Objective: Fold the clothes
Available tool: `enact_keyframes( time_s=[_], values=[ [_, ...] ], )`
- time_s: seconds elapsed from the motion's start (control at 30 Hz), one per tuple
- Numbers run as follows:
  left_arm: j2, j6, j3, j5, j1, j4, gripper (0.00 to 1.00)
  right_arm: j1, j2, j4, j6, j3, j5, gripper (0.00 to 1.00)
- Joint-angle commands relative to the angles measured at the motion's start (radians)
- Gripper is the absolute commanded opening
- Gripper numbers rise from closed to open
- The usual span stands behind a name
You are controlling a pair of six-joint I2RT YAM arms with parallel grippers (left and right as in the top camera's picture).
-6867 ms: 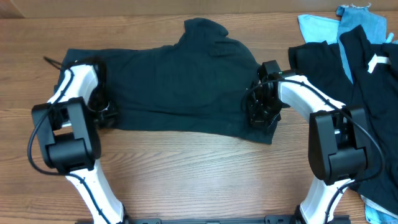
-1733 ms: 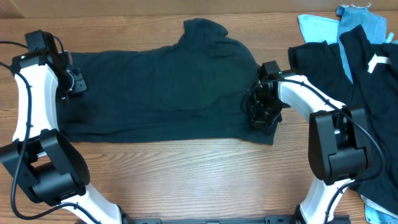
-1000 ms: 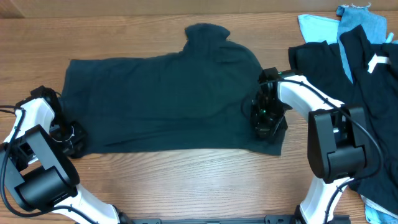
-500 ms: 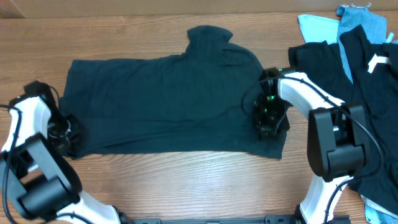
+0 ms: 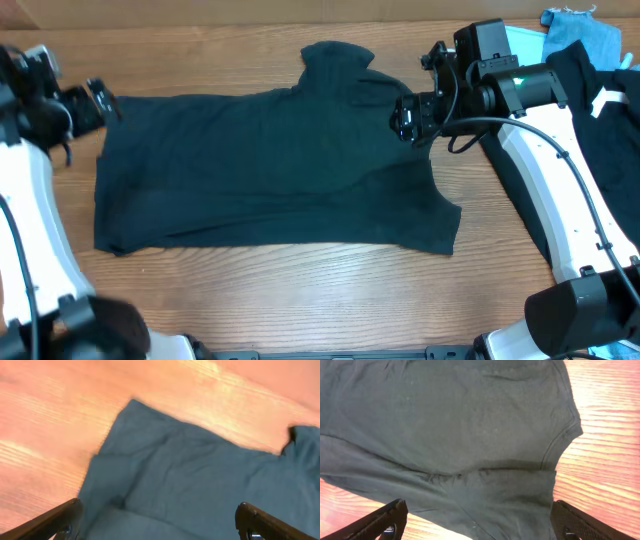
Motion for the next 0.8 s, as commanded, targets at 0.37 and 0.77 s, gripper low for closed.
enact_keyframes(
  time_s=[0.37, 0.77],
  values=[
    [0.739, 0.029, 0.431, 0.036, -0.004, 0.121, 1.0, -0.002, -0.001, -0.1, 0.009, 0.006, -0.012, 0.85],
    [0.922, 0.03, 0.43, 0.065, -0.023, 0.365, 0.96, -0.002, -0.001, -0.103, 0.035, 0.006, -0.012, 0.79]
  ],
)
